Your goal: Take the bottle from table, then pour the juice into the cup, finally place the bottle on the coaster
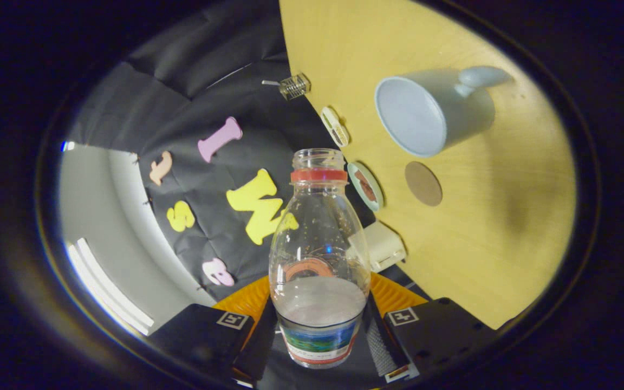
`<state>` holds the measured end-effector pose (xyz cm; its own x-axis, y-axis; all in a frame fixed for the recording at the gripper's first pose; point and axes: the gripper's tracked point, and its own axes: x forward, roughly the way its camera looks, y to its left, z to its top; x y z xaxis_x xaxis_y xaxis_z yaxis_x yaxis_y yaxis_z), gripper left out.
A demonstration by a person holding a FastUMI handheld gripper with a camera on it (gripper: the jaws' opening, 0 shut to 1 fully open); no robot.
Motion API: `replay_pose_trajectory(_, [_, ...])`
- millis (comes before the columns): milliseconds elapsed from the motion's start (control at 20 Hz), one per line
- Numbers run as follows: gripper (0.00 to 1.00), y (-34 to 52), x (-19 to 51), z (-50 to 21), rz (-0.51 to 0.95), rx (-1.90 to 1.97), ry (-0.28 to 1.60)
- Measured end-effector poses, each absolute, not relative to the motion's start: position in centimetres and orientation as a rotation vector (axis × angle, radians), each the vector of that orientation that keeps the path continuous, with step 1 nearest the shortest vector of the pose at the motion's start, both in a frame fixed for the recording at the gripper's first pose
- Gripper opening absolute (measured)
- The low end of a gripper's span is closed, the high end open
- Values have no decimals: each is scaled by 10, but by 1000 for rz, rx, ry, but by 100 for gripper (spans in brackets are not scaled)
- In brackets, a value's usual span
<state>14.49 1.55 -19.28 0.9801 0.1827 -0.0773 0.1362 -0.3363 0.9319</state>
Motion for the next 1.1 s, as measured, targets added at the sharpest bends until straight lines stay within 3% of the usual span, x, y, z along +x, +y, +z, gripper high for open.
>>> replay_pose_trajectory(300, [78, 7, 130, -225, -71, 1438, 370])
replay_pose_trajectory(750, [78, -21, 124, -167, 24, 854, 190])
replay_pose_trajectory(1100, [78, -23, 140, -165, 39, 392, 188])
